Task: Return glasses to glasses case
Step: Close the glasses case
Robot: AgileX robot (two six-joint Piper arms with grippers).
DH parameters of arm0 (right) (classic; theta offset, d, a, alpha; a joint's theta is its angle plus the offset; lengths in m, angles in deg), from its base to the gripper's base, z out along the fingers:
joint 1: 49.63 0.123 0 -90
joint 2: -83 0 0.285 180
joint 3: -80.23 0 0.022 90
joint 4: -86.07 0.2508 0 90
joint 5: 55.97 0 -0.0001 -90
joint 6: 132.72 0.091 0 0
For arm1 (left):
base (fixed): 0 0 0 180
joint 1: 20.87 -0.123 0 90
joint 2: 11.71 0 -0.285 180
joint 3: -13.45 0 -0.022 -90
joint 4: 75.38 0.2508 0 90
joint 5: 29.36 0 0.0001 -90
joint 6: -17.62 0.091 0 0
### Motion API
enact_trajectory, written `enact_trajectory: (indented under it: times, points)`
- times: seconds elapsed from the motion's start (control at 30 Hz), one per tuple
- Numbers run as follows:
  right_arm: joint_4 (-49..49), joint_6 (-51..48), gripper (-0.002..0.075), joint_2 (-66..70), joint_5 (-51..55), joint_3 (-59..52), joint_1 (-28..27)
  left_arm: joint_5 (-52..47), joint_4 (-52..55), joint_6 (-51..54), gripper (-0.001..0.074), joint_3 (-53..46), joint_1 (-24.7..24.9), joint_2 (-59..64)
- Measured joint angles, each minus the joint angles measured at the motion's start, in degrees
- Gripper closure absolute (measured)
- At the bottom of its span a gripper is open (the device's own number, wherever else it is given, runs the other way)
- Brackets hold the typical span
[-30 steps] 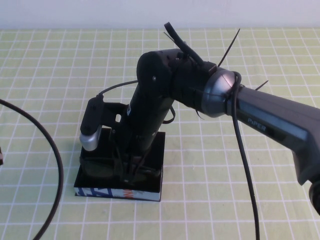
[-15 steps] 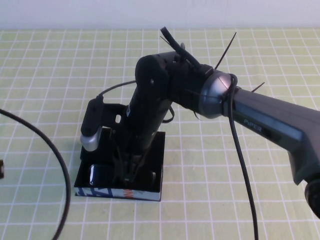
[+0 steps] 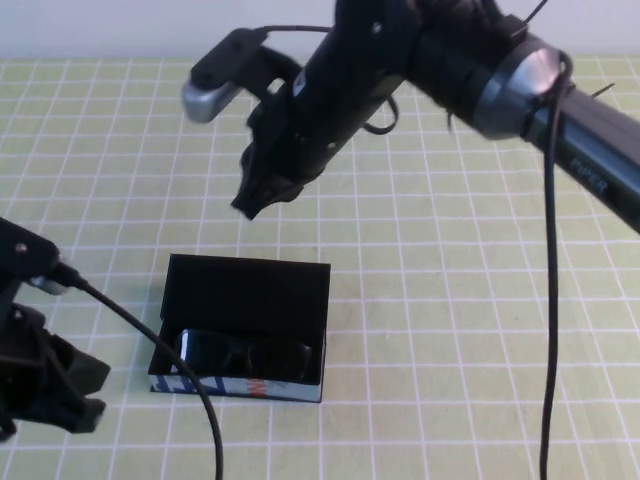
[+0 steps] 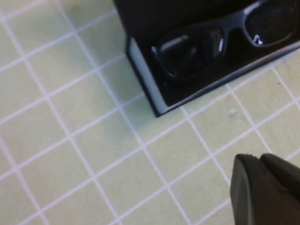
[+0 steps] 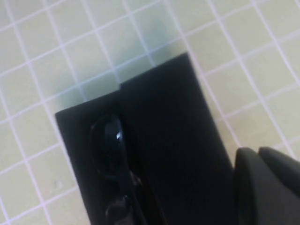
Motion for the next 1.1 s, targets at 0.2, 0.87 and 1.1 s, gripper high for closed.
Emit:
enact_trajectory:
  times: [0.2,0.87,1.1]
  points:
    - [2.5,3.18,0.0741,1.34,1.6,0.0,-5.44,7.32,-2.39,3.11,0.0738,-2.08,4.99,3.94]
    - [20.17,0.1,0.0742,14.27,0.29,-0.51,-11.26,19.21,-6.68,3.5,0.0738,-2.19,14.16,26.3]
    - [23.2,-0.75,0.0742,14.27,1.56,-0.74,-11.26,20.06,-6.8,3.5,0.0738,-2.19,14.16,26.39]
